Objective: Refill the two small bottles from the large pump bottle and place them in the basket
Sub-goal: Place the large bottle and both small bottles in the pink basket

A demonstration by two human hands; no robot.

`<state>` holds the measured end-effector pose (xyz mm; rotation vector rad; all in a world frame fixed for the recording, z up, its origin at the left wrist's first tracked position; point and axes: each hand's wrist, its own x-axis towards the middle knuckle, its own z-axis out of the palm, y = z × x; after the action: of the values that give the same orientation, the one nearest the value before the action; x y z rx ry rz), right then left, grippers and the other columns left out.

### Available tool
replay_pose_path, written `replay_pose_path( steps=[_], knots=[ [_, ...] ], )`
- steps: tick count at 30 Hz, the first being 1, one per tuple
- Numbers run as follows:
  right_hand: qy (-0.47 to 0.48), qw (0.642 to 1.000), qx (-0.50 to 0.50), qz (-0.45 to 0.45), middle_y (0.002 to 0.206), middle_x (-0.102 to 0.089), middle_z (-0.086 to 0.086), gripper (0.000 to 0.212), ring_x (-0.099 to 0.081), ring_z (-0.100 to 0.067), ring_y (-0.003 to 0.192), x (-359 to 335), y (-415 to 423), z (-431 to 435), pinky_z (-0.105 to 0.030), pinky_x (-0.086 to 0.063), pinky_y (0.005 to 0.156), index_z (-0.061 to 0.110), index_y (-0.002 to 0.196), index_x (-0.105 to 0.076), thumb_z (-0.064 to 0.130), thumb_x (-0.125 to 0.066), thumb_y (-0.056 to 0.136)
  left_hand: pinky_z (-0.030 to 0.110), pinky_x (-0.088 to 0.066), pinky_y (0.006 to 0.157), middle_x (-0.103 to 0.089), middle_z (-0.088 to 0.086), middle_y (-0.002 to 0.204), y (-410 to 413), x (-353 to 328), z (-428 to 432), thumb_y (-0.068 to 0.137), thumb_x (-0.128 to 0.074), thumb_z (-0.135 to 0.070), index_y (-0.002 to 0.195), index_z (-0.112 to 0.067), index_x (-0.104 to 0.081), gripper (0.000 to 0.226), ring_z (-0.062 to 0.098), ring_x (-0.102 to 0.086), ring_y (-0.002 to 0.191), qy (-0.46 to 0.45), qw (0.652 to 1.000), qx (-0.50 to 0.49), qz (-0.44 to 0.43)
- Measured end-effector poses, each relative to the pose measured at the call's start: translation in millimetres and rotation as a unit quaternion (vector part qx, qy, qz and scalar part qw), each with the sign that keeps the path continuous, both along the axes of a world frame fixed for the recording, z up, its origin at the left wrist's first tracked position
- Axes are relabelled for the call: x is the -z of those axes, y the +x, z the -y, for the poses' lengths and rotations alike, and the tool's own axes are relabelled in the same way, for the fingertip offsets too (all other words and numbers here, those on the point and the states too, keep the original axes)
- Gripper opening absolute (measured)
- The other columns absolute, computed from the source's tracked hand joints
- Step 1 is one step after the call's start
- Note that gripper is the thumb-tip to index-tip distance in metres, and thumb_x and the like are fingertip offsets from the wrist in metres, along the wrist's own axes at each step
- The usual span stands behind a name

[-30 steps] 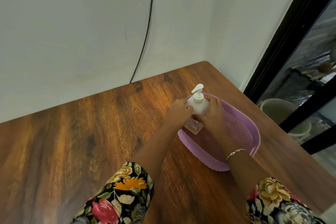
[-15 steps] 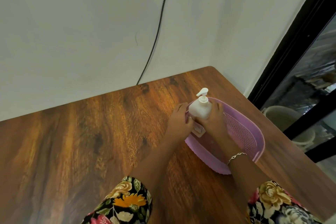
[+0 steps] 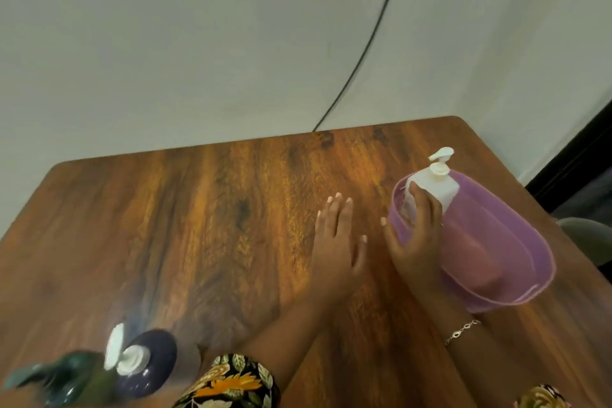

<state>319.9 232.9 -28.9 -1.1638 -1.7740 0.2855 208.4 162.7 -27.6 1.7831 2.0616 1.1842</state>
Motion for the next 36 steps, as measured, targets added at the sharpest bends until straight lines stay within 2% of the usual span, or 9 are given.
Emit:
replay_pose_path(
  steps=[4, 6, 8, 15, 19, 24, 29, 33, 36],
  knots=[
    [-0.031, 0.993, -0.113, 0.016, 0.132, -0.045, -0.016, 0.058, -0.036, -0.012, 0.123, 1.1, -27.4, 24.3, -0.007, -0.02, 0.102, 0.004, 0.132, -0.042, 0.03, -0.054, 0.081, 0.041, -0.01, 0.115, -0.033, 0.013, 0.148, -16.7, -8.9, 38.0, 0.091, -0.051, -0.018, 0.14, -0.003, -0.037, 0.054, 0.018, -0.013, 0.139, 0.014, 0.999, -0.035, -0.021],
    [-0.027, 0.986, -0.161, 0.035, 0.127, -0.047, -0.016, 0.059, -0.034, -0.002, 0.116, 4.2, -41.4, 34.9, -0.003, -0.021, 0.098, 0.005, 0.131, -0.043, 0.034, -0.051, 0.081, 0.044, -0.024, 0.114, -0.034, 0.012, 0.147, -23.0, -12.5, 57.3, 0.09, -0.053, -0.017, 0.139, -0.003, -0.038, 0.053, 0.019, -0.017, 0.14, 0.011, 0.999, -0.05, -0.01],
    [-0.044, 0.976, -0.208, 0.045, 0.127, -0.046, -0.012, 0.06, -0.035, 0.002, 0.111, 8.3, -55.4, 46.2, -0.009, -0.029, 0.093, 0.009, 0.133, -0.041, 0.038, -0.049, 0.081, 0.047, -0.035, 0.109, -0.035, 0.011, 0.146, -30.0, -16.9, 76.1, 0.09, -0.055, -0.015, 0.139, -0.003, -0.038, 0.053, 0.022, -0.024, 0.14, 0.025, 0.997, -0.064, 0.022],
    [-0.055, 0.932, -0.34, 0.112, 0.128, -0.047, -0.01, 0.062, -0.043, -0.015, 0.115, 19.9, -100.5, 85.1, -0.02, -0.032, 0.095, 0.008, 0.133, -0.041, 0.039, -0.05, 0.08, 0.032, -0.03, 0.112, -0.036, -0.005, 0.142, -63.6, -18.3, 143.4, 0.09, -0.05, -0.016, 0.133, -0.014, -0.038, 0.046, 0.019, -0.029, 0.139, 0.133, 0.982, -0.126, 0.051],
    [-0.085, 0.905, -0.4, 0.118, 0.128, -0.048, -0.006, 0.062, -0.05, -0.015, 0.11, 22.9, -126.1, 111.5, -0.028, -0.041, 0.088, 0.011, 0.134, -0.041, 0.031, -0.06, 0.078, 0.038, -0.041, 0.1, -0.048, -0.009, 0.128, -84.2, -17.5, 190.4, 0.086, -0.051, -0.015, 0.125, -0.017, -0.044, 0.039, 0.014, -0.046, 0.124, 0.182, 0.964, -0.19, 0.05],
    [-0.116, 0.862, -0.478, 0.121, 0.128, -0.041, 0.009, 0.062, -0.044, -0.002, 0.113, 23.8, -149.8, 139.2, -0.015, -0.035, 0.091, 0.028, 0.137, -0.031, 0.034, -0.058, 0.081, 0.025, -0.038, 0.092, -0.049, 0.001, 0.112, -106.4, -12.0, 234.9, 0.084, -0.05, -0.02, 0.115, -0.016, -0.046, 0.031, 0.015, -0.049, 0.104, 0.161, 0.933, -0.321, -0.002],
    [-0.111, 0.854, -0.486, 0.148, 0.128, -0.045, 0.007, 0.06, -0.051, -0.006, 0.107, 21.5, -164.9, 166.0, -0.023, -0.047, 0.083, 0.021, 0.135, -0.039, 0.043, -0.054, 0.08, 0.035, -0.045, 0.086, -0.056, 0.005, 0.107, -118.1, -2.7, 246.6, 0.09, -0.046, -0.028, 0.115, -0.015, -0.048, 0.028, 0.021, -0.055, 0.101, 0.079, 0.903, -0.392, 0.157],
    [-0.136, 0.853, -0.474, 0.17, 0.126, -0.05, -0.001, 0.069, -0.051, -0.013, 0.111, 23.4, -168.4, 185.0, -0.02, -0.04, 0.087, 0.013, 0.132, -0.045, 0.047, -0.065, 0.075, 0.007, -0.042, 0.083, -0.058, -0.01, 0.112, -124.7, 8.4, 247.1, 0.091, -0.042, -0.048, 0.12, -0.018, -0.051, 0.043, 0.003, -0.053, 0.11, 0.051, 0.861, -0.387, 0.327],
    [-0.15, 0.857, -0.447, 0.206, 0.13, -0.047, -0.003, 0.078, -0.048, -0.014, 0.114, 25.7, -169.1, 195.2, -0.013, -0.032, 0.086, 0.014, 0.134, -0.042, 0.053, -0.068, 0.071, 0.005, -0.044, 0.075, -0.064, -0.019, 0.1, -129.3, 11.5, 245.1, 0.081, -0.035, -0.051, 0.108, -0.029, -0.056, 0.041, -0.007, -0.058, 0.1, 0.052, 0.815, -0.36, 0.451]
  ],
)
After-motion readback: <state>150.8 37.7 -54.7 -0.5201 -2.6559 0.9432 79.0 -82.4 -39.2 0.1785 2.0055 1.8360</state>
